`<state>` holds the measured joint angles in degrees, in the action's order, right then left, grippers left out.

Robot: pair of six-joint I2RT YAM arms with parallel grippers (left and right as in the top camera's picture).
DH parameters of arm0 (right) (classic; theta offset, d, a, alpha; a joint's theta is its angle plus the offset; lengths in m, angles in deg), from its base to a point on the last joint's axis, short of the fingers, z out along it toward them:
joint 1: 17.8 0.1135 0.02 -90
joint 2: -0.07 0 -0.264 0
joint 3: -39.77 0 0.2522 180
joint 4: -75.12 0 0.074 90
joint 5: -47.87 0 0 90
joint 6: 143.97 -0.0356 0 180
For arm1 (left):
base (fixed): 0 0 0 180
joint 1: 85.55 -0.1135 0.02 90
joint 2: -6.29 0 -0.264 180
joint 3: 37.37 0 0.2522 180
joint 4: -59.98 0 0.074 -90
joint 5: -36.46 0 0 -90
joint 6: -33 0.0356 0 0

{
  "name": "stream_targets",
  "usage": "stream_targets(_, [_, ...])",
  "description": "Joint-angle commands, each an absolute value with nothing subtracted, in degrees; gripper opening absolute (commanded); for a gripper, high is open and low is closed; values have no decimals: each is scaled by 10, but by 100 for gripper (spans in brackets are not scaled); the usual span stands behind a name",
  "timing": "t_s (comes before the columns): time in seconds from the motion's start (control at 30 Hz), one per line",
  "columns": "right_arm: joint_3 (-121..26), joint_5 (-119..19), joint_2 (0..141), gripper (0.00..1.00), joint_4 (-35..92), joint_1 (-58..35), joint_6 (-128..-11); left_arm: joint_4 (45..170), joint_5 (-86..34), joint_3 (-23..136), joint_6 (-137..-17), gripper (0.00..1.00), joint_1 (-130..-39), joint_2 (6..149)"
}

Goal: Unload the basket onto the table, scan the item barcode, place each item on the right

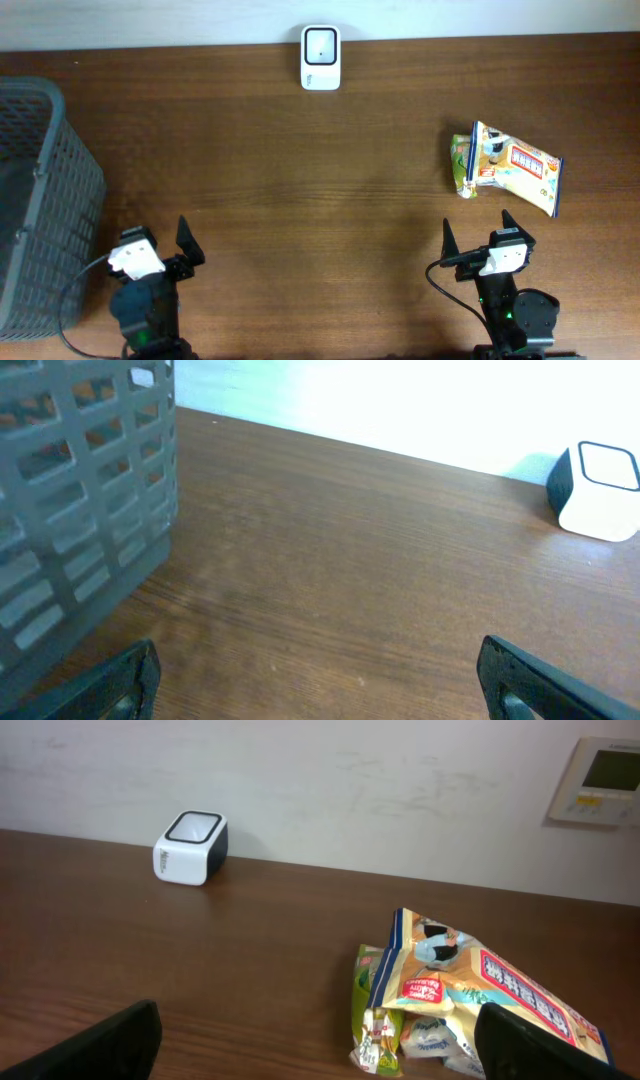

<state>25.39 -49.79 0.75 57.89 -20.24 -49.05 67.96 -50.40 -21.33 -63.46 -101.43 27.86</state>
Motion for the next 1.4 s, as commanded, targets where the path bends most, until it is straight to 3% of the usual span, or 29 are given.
stream_targets(0.0, [257,-505,4,99,577,-205,-491,712,-490,-231,-615,99,-1014,230])
stream_targets(0.13, [257,-505,4,99,577,-205,-491,782,-490,-231,-612,99,-1014,164])
stream_targets(0.3, [257,-505,4,99,577,-205,-491,779,-488,-231,-612,99,-988,66])
stream_targets(1.37, [257,-505,4,99,577,-205,-491,779,-488,-231,-612,99,-969,66])
